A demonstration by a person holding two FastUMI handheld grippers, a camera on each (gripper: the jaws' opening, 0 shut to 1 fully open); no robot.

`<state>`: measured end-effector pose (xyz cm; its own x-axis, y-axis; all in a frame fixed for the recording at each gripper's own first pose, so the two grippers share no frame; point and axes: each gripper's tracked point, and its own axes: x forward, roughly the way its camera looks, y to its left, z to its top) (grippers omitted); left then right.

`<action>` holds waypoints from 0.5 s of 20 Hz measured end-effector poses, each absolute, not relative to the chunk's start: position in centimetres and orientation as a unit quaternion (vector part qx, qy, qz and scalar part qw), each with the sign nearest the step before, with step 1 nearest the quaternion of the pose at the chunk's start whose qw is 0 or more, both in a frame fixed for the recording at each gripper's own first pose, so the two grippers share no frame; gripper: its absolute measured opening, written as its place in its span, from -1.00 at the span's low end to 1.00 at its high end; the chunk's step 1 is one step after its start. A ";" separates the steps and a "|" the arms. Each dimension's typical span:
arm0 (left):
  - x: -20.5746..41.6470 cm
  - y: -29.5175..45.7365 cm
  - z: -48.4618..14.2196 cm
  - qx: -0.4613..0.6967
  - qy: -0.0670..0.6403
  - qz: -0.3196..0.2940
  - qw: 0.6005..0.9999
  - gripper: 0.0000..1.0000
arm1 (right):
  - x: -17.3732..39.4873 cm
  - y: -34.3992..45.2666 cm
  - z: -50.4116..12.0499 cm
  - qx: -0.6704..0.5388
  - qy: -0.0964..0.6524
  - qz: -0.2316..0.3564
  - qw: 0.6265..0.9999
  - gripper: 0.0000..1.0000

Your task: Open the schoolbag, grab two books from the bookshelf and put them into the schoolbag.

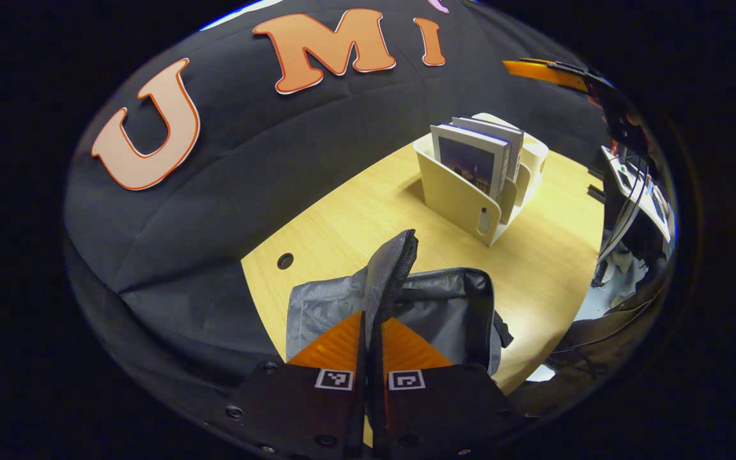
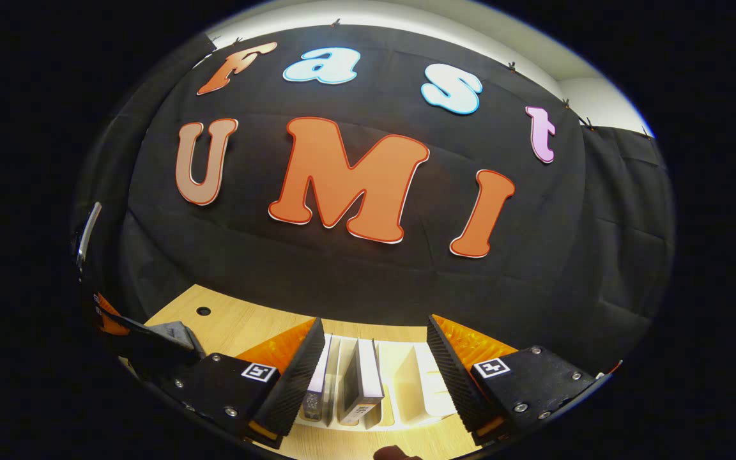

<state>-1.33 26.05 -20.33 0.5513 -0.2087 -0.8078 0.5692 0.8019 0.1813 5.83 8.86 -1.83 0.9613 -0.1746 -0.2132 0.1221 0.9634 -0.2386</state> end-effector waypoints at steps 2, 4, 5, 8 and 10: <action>-1.1 26.5 -19.9 0.200 0.424 -0.246 0.849 -0.88 | 6.1 9.7 -1.8 -0.104 0.133 -0.077 0.983 0.92; -0.7 26.8 -19.4 0.181 0.433 -0.268 0.842 -0.88 | 6.1 10.3 -2.1 -0.108 0.160 -0.079 0.978 0.92; -0.6 27.0 -19.1 0.176 0.437 -0.278 0.837 -0.88 | 6.0 10.6 -2.4 -0.116 0.178 -0.077 0.974 0.92; 0.2 27.5 -18.5 0.161 0.452 -0.305 0.823 -0.88 | 6.2 11.6 -3.9 -0.127 0.241 -0.061 0.960 0.92; 0.4 27.7 -17.7 0.149 0.463 -0.320 0.813 -0.88 | 6.1 12.7 -5.1 -0.115 0.283 -0.043 0.951 0.94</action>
